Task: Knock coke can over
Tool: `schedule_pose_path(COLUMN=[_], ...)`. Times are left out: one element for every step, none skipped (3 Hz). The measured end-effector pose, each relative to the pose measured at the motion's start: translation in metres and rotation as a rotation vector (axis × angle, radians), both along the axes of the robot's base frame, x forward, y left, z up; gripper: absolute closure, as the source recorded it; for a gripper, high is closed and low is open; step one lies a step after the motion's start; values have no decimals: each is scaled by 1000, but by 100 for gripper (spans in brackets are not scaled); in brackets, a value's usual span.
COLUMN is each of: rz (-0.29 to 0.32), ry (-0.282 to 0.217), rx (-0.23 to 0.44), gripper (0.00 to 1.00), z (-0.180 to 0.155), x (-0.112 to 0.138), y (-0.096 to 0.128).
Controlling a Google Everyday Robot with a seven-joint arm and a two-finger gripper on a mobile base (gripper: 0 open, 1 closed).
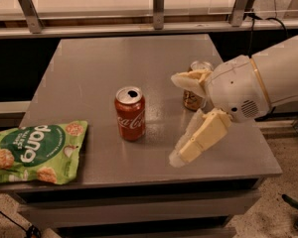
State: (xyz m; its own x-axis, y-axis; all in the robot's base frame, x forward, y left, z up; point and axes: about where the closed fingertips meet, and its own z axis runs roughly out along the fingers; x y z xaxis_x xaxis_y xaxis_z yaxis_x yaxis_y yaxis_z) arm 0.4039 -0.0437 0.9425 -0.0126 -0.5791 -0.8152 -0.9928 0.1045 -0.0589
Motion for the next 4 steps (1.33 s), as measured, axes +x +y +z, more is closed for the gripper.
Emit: schedule_pose_path(rz=[0, -15, -52, -53], ry=[0, -96, -243, -313], rx=[0, 46, 131, 197], gripper=[0, 0, 0, 0], z=[0, 2, -1, -12], x=[0, 20, 55, 84], y=[0, 5, 12, 22])
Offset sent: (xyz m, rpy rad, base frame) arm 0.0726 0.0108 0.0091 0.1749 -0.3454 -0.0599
